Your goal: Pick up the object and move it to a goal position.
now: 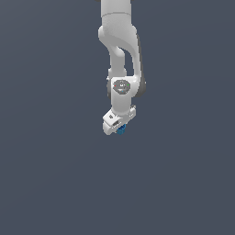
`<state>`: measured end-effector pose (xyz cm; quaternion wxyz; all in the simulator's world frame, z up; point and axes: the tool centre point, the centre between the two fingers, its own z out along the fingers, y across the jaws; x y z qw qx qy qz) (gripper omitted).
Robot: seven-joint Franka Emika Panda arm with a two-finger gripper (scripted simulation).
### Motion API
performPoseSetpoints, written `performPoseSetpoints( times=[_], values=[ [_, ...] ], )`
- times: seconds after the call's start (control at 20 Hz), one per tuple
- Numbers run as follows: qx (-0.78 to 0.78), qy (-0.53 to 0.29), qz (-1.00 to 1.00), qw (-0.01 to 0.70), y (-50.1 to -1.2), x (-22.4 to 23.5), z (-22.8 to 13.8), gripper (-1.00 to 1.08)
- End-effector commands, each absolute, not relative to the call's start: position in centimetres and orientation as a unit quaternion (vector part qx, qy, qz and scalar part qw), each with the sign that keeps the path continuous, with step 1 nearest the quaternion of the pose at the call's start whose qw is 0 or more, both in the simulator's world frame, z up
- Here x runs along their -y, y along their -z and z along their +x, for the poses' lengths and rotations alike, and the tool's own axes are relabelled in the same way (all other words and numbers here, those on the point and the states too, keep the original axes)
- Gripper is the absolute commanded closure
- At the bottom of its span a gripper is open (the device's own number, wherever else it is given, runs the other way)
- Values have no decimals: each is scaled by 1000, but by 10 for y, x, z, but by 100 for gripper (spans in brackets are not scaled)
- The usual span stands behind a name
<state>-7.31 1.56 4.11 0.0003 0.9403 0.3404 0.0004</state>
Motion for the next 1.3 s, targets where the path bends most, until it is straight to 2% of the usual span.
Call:
performPoseSetpoints(
  times=[0.0,0.55,1.25],
  values=[
    [-340,0,940,0,-42,-16,-73,108],
    [-341,0,940,0,-79,-18,-50,108],
    [-341,-1,940,-1,-186,-25,17,108]
  ],
)
